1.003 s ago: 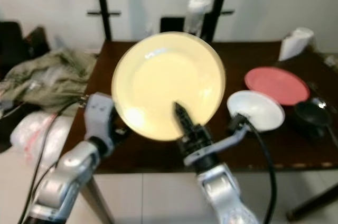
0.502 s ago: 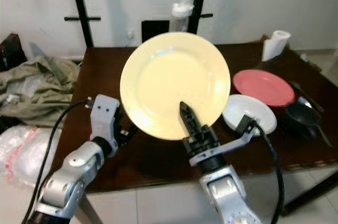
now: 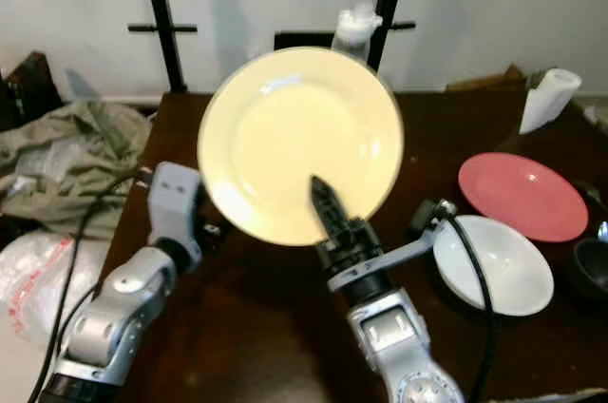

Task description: Setting the table

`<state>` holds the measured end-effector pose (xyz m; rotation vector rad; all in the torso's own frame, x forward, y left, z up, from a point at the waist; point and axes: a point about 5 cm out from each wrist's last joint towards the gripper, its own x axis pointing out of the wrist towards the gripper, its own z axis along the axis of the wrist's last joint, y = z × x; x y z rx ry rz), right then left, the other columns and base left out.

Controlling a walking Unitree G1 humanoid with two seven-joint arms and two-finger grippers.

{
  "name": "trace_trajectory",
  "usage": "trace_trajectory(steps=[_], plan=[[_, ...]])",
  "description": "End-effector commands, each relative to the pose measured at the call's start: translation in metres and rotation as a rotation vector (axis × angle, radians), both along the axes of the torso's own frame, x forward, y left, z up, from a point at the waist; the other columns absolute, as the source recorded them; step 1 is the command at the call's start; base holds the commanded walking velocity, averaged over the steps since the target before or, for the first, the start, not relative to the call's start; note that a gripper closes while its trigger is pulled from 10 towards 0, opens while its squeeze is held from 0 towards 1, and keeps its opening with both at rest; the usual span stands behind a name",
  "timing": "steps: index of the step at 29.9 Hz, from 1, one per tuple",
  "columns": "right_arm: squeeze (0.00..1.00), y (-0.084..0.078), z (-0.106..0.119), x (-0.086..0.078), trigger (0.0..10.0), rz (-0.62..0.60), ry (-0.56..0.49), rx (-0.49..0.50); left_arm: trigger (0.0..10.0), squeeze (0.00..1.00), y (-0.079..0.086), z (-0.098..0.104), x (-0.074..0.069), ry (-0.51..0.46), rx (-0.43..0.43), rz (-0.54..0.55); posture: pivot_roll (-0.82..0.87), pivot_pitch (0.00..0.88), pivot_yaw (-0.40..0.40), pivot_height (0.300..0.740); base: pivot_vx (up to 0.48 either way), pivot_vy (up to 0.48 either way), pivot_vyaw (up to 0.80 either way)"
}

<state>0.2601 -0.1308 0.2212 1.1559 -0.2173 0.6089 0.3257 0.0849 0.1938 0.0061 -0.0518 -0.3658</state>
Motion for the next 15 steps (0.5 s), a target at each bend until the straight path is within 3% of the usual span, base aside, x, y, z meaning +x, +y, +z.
trace_trajectory(steps=[1,15], plan=[[0.00,-0.0025,-0.0005,-0.0024,10.0,-0.013,0.002,-0.002,10.0,0.00,-0.0039,-0.0033,-0.0029,0.014,-0.002,-0.027,-0.05,0.113,0.073,0.740,0.000,0.000,0.00],[0.00,-0.0017,-0.0045,0.0001,10.0,-0.021,0.035,-0.027,10.0,0.00,-0.0042,-0.0039,-0.0032,0.020,-0.003,-0.029,-0.05,0.116,0.073,0.740,0.000,0.000,0.00]])
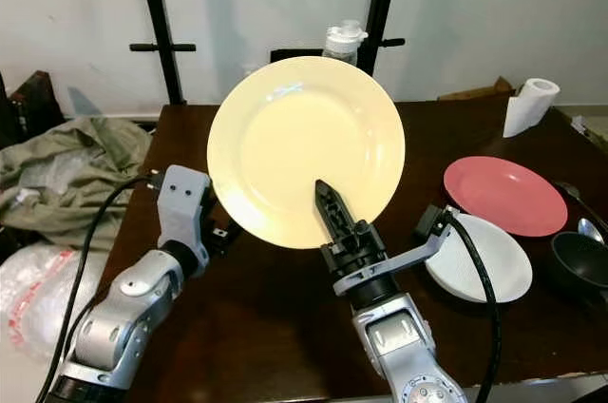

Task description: Setting the table

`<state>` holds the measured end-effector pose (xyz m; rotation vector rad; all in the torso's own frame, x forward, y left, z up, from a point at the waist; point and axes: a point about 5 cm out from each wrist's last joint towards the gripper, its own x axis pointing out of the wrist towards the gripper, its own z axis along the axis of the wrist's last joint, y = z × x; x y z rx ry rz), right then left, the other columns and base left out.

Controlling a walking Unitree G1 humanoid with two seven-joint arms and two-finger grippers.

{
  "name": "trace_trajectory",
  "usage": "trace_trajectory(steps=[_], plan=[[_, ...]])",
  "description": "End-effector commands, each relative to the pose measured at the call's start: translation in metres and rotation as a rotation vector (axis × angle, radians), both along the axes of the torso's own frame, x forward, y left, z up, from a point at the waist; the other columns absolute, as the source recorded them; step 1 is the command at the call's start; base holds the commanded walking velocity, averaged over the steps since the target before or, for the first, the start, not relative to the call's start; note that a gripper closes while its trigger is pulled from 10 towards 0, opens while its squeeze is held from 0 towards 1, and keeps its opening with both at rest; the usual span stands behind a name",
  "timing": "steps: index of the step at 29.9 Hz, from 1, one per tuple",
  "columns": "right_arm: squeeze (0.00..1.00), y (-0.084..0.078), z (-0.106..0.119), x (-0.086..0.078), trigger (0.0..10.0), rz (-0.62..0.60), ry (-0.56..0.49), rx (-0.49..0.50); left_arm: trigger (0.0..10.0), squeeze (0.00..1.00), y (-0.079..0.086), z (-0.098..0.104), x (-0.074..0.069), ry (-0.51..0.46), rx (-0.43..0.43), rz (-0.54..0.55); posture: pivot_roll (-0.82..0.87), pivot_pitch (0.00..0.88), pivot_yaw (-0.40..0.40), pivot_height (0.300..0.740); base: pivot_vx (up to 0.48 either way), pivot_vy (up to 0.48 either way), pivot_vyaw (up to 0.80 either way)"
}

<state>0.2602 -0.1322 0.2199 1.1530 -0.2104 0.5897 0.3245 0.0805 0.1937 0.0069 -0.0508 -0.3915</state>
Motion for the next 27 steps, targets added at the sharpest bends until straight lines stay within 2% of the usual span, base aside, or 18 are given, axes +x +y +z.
trace_trajectory(steps=[1,2,3,5,6,8,9,10,12,13,15,16,17,18,20,21,24,27], plan=[[0.00,0.000,-0.003,0.000,10.0,-0.009,0.020,-0.021,10.0,0.00,0.000,-0.004,-0.002,0.019,-0.005,-0.003,-0.05,0.116,0.073,0.740,0.000,0.000,0.00],[0.00,0.001,-0.007,0.001,10.0,-0.011,0.049,-0.076,10.0,0.00,0.000,-0.004,-0.002,0.020,-0.005,-0.003,-0.05,0.118,0.073,0.740,0.000,0.000,0.00],[0.00,0.001,-0.007,0.001,10.0,-0.011,0.049,-0.076,10.0,0.00,0.000,-0.004,-0.002,0.020,-0.005,-0.003,-0.05,0.118,0.073,0.740,0.000,0.000,0.00],[0.00,0.004,-0.018,0.003,10.0,0.007,0.113,-0.182,10.0,0.00,0.001,-0.004,-0.003,0.020,0.003,-0.007,-0.05,0.120,0.073,0.740,0.000,0.000,0.00],[0.00,0.004,-0.018,0.003,10.0,0.007,0.113,-0.182,10.0,0.00,0.001,-0.004,-0.003,0.020,0.003,-0.007,-0.05,0.120,0.073,0.740,0.000,0.000,0.00],[0.00,0.006,-0.033,0.002,10.0,0.043,0.206,-0.293,10.0,0.00,0.014,0.000,-0.003,-0.005,0.065,-0.050,-0.05,0.126,0.075,0.740,0.000,0.000,0.00],[0.00,0.006,-0.033,0.002,10.0,0.043,0.206,-0.293,10.0,0.00,0.014,0.000,-0.003,-0.005,0.065,-0.050,-0.05,0.126,0.075,0.740,0.000,0.000,0.00],[0.00,0.005,-0.040,0.003,10.0,0.052,0.241,-0.317,10.0,0.00,0.023,0.004,-0.004,-0.030,0.113,-0.083,-0.04,0.131,0.070,0.740,0.000,0.000,0.00],[0.00,0.001,-0.047,0.010,10.0,0.026,0.281,-0.340,10.0,0.00,0.053,0.016,-0.003,-0.090,0.248,-0.096,-0.04,0.131,0.070,0.740,0.000,0.000,0.00],[0.00,0.001,-0.047,0.010,10.0,0.026,0.281,-0.340,10.0,0.00,0.053,0.016,-0.003,-0.090,0.248,-0.096,-0.04,0.131,0.070,0.740,0.000,0.000,0.00],[0.00,-0.001,-0.045,0.019,10.0,-0.005,0.302,-0.278,10.0,0.00,0.089,0.028,-0.003,-0.111,0.374,-0.084,-0.01,0.142,0.061,0.740,0.000,0.000,0.00],[0.00,-0.001,-0.044,0.024,10.0,-0.016,0.313,-0.249,10.0,0.00,0.106,0.032,-0.008,-0.104,0.446,-0.097,0.01,0.145,0.061,0.740,0.000,0.000,0.00],[0.00,-0.001,-0.044,0.024,10.0,-0.016,0.313,-0.249,10.0,0.00,0.106,0.032,-0.008,-0.104,0.446,-0.097,0.01,0.145,0.061,0.740,0.000,0.000,0.00],[0.00,0.000,-0.046,0.030,10.0,-0.024,0.336,-0.221,10.0,0.00,0.123,0.033,-0.016,-0.075,0.510,-0.133,0.01,0.145,0.061,0.740,0.000,0.000,0.00],[0.00,0.004,-0.051,0.035,10.0,-0.020,0.367,-0.201,10.0,0.00,0.138,0.030,-0.031,-0.026,0.568,-0.204,0.03,0.153,0.059,0.740,0.000,0.000,0.00],[0.00,0.004,-0.051,0.035,10.0,-0.020,0.367,-0.201,10.0,0.00,0.138,0.030,-0.031,-0.026,0.568,-0.204,0.03,0.153,0.059,0.740,0.000,0.000,0.00],[0.00,0.013,-0.060,0.038,10.0,0.026,0.415,-0.167,10.0,0.00,0.133,0.026,-0.052,-0.001,0.545,-0.337,0.05,0.169,0.050,0.740,0.000,0.000,0.00],[0.00,0.017,-0.061,0.038,10.0,0.045,0.438,-0.155,10.0,0.00,0.126,0.028,-0.056,-0.009,0.521,-0.364,0.06,0.174,0.046,0.740,0.000,0.000,0.00]])
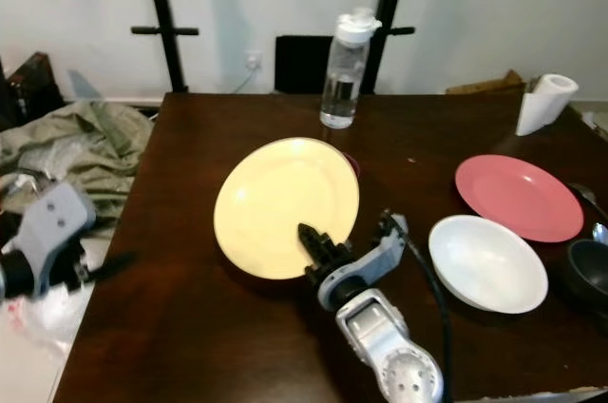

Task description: Setting the table

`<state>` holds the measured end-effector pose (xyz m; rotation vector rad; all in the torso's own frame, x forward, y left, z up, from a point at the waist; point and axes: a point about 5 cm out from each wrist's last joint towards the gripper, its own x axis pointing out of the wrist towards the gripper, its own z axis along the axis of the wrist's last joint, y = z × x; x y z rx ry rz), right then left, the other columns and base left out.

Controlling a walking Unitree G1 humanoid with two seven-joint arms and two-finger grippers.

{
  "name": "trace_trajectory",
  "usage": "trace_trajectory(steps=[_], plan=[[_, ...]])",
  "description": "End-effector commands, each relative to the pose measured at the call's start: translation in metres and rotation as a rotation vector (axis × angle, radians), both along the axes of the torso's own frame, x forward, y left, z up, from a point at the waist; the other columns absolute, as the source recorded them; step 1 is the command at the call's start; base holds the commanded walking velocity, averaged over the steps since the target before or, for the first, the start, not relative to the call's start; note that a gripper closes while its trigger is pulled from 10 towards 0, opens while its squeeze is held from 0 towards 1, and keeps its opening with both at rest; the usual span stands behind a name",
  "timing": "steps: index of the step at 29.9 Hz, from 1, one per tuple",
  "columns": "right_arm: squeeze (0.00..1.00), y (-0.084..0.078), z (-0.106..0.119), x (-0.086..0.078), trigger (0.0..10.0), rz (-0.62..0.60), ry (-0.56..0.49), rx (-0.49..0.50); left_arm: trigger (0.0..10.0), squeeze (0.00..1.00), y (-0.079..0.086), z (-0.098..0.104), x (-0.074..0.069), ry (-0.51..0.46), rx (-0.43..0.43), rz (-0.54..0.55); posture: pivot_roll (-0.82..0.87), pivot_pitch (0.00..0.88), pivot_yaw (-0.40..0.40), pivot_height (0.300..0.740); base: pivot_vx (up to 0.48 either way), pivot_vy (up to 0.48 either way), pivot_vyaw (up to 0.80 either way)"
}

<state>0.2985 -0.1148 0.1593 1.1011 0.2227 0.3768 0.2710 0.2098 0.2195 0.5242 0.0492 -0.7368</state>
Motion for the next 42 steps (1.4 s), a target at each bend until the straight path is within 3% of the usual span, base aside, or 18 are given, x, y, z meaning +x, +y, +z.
trace_trajectory(steps=[1,3,4,5,6,7,8,16,18,19,21,24,25,26,28,34,38,42], plan=[[0.00,0.002,-0.002,0.000,10.0,0.017,0.026,0.003,10.0,0.00,-0.006,0.003,-0.003,-0.002,-0.020,-0.028,0.06,0.178,0.039,0.740,0.000,0.000,0.00],[0.00,0.005,-0.006,-0.001,10.0,0.034,0.046,-0.004,10.0,0.00,-0.011,0.004,-0.004,-0.009,-0.040,-0.032,0.06,0.184,0.036,0.740,0.000,0.000,0.00],[0.12,0.007,-0.009,-0.003,10.0,0.048,0.055,-0.017,10.0,0.00,-0.014,0.004,-0.004,-0.009,-0.045,-0.037,0.06,0.185,0.034,0.740,0.000,0.000,0.00],[0.38,0.009,-0.011,-0.004,10.0,0.058,0.058,-0.021,10.0,0.00,-0.016,0.003,-0.004,-0.007,-0.049,-0.042,0.06,0.186,0.032,0.740,0.000,0.000,0.00],[0.38,0.009,-0.011,-0.004,10.0,0.058,0.058,-0.021,10.0,0.00,-0.016,0.003,-0.004,-0.007,-0.049,-0.042,0.06,0.186,0.032,0.740,0.000,0.000,0.00],[0.82,0.011,-0.012,-0.005,10.0,0.070,0.058,-0.026,10.0,0.00,-0.018,0.002,-0.006,-0.002,-0.053,-0.051,0.06,0.186,0.032,0.740,0.000,0.000,0.00],[1.00,0.012,-0.013,-0.006,10.0,0.077,0.059,-0.035,10.0,0.00,-0.019,0.001,-0.006,0.001,-0.057,-0.056,0.06,0.186,0.031,0.740,0.000,0.000,0.00],[1.00,0.010,-0.012,-0.002,10.0,0.062,0.047,-0.035,10.0,0.00,-0.027,0.000,-0.007,0.005,-0.084,-0.070,0.05,0.175,0.034,0.740,0.000,0.000,0.00],[0.93,0.005,-0.009,-0.001,10.0,0.043,0.034,-0.095,10.0,0.00,-0.030,0.000,-0.006,0.006,-0.095,-0.074,0.05,0.164,0.035,0.740,0.000,0.000,0.00],[0.00,0.001,-0.008,-0.002,10.0,0.032,0.028,-0.162,10.0,0.00,-0.032,0.000,-0.006,0.005,-0.099,-0.077,0.04,0.160,0.034,0.740,0.000,0.000,0.00],[0.00,-0.008,-0.005,-0.005,10.0,0.017,0.015,-0.269,10.0,0.00,-0.034,0.001,-0.005,0.004,-0.108,-0.079,0.04,0.157,0.032,0.740,0.000,0.000,0.00],[0.00,-0.008,-0.005,-0.005,10.0,0.017,0.015,-0.269,10.0,0.00,-0.034,0.001,-0.005,0.004,-0.108,-0.079,0.04,0.157,0.032,0.740,0.000,0.000,0.00],[0.00,-0.021,-0.008,-0.016,10.0,0.021,0.009,-0.476,10.0,0.00,-0.037,0.000,-0.004,0.004,-0.116,-0.085,0.02,0.153,0.029,0.740,0.000,0.000,0.00],[0.00,-0.021,-0.008,-0.016,10.0,0.021,0.009,-0.476,10.0,0.00,-0.037,0.000,-0.004,0.004,-0.116,-0.085,0.02,0.153,0.029,0.740,0.000,0.000,0.00],[0.00,-0.031,-0.011,-0.026,10.0,0.040,-0.005,-0.683,10.0,0.00,-0.040,-0.001,-0.003,0.004,-0.126,-0.090,0.01,0.149,0.027,0.740,0.000,0.000,0.00],[0.00,-0.043,-0.005,-0.032,10.0,0.024,-0.053,-0.888,10.0,0.00,-0.045,-0.002,-0.001,0.002,-0.142,-0.095,-0.01,0.141,0.026,0.740,0.000,0.000,0.00],[0.00,-0.051,0.004,-0.032,10.0,-0.028,-0.094,-0.929,10.0,0.00,-0.047,-0.002,0.000,0.000,-0.149,-0.095,-0.01,0.141,0.026,0.740,0.000,0.000,0.00],[0.00,-0.052,0.042,-0.034,10.0,-0.107,-0.323,-0.814,10.0,0.00,-0.051,-0.002,0.002,-0.004,-0.164,-0.089,-0.01,0.141,0.026,0.740,0.000,0.000,0.00]])
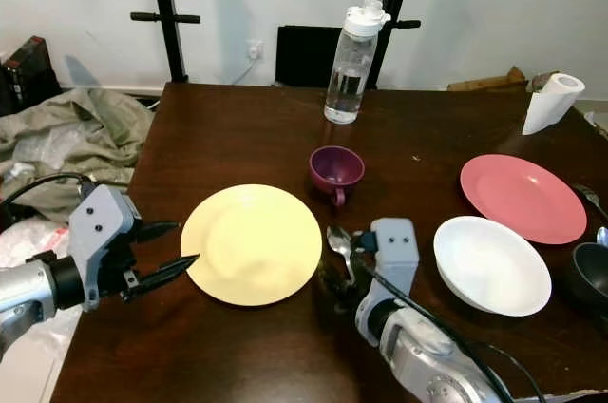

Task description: Setting the table

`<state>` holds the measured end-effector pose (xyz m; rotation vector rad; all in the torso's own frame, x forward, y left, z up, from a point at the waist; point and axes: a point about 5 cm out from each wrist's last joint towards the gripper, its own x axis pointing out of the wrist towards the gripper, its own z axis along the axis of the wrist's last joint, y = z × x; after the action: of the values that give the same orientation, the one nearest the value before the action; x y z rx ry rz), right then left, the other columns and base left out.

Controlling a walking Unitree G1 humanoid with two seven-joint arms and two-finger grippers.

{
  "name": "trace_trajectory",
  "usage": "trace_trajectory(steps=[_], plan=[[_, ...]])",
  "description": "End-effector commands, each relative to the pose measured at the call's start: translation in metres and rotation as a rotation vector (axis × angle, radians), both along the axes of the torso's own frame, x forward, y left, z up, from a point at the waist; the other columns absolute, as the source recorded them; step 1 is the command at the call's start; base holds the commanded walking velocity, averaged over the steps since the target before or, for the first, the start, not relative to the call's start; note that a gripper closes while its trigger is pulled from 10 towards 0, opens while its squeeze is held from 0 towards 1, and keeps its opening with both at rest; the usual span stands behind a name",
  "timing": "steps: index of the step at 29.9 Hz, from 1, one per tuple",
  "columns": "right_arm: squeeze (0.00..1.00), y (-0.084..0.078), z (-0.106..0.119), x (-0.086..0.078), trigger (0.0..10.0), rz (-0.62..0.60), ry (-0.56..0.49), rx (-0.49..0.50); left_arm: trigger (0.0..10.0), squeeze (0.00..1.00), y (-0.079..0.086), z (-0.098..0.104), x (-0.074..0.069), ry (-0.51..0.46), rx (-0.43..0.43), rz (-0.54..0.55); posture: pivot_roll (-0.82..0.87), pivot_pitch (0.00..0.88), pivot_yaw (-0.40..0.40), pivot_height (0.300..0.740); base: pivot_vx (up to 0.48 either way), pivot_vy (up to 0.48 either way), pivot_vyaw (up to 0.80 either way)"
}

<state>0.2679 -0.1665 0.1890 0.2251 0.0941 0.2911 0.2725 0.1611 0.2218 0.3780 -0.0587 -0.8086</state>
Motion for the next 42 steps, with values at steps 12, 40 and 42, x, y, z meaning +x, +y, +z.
trace_trajectory(steps=[12,40,42], plan=[[0.00,0.003,0.038,-0.006,10.0,-0.163,-0.313,0.079,10.0,0.00,-0.018,-0.021,0.017,-0.001,-0.166,0.335,0.00,0.128,0.045,0.740,0.000,0.000,0.00],[0.00,0.006,0.016,-0.003,10.0,-0.106,-0.273,-0.008,10.0,0.00,-0.020,-0.030,0.023,-0.024,-0.283,0.588,0.01,0.118,0.006,0.740,0.000,0.000,0.00],[0.00,0.006,0.014,-0.001,10.0,-0.111,-0.264,-0.007,10.0,0.00,-0.020,-0.030,0.023,-0.023,-0.286,0.592,0.01,0.122,0.009,0.740,0.000,0.000,0.00]])
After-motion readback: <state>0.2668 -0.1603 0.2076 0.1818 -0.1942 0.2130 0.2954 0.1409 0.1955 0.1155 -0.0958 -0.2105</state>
